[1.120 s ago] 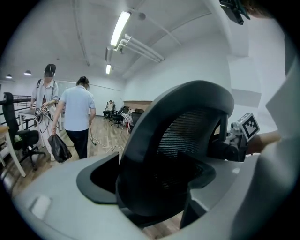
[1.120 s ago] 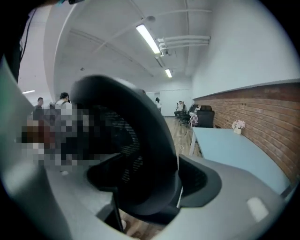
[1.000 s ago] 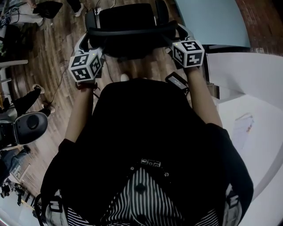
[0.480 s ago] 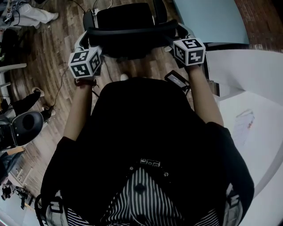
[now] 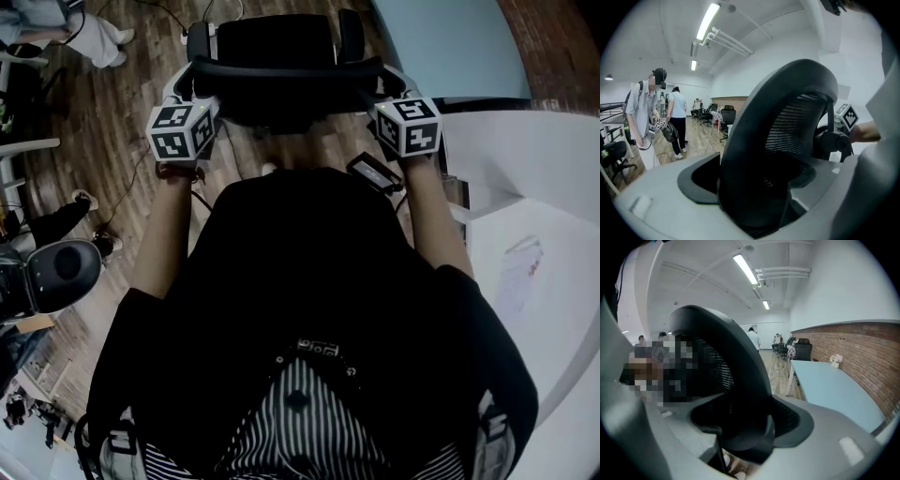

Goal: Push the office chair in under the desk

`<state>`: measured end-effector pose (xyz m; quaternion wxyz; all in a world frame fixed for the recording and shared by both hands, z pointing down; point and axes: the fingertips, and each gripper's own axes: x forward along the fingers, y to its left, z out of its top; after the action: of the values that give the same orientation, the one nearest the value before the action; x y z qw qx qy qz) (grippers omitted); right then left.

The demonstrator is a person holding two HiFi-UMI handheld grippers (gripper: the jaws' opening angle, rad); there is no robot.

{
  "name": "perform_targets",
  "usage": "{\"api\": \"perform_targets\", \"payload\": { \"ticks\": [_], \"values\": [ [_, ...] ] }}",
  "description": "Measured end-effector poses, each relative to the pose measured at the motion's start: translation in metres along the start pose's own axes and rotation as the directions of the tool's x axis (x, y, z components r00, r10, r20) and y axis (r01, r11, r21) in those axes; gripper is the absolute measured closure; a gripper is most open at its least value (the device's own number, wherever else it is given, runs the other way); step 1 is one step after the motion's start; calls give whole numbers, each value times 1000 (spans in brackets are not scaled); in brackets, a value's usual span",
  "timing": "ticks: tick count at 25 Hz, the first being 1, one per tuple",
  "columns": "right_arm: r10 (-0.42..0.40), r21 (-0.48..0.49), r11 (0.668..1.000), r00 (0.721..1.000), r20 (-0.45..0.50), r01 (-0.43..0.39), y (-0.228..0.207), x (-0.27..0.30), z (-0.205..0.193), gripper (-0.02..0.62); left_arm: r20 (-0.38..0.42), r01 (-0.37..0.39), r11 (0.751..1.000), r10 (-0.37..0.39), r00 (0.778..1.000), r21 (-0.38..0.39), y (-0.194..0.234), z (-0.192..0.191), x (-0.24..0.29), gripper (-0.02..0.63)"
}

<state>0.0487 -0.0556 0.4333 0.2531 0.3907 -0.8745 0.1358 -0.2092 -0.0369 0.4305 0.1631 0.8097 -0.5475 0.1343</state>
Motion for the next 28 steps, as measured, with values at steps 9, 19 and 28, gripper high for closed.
{"api": "perform_targets", "payload": {
  "ticks": [9,19,28],
  "values": [
    [-78,43,996,997,1,78,7,7,1,334,-2,83,996,-83,997,42,21,11,21,224],
    [-109,107,988,994,-20,111,-13,57,36,347,-43,187,979,-184,982,82,73,51,92,225],
    [-231,189,954,972,-34,233,-54,109,82,348,5,295,944,-298,954,146,118,108,179,225]
  ]
}}
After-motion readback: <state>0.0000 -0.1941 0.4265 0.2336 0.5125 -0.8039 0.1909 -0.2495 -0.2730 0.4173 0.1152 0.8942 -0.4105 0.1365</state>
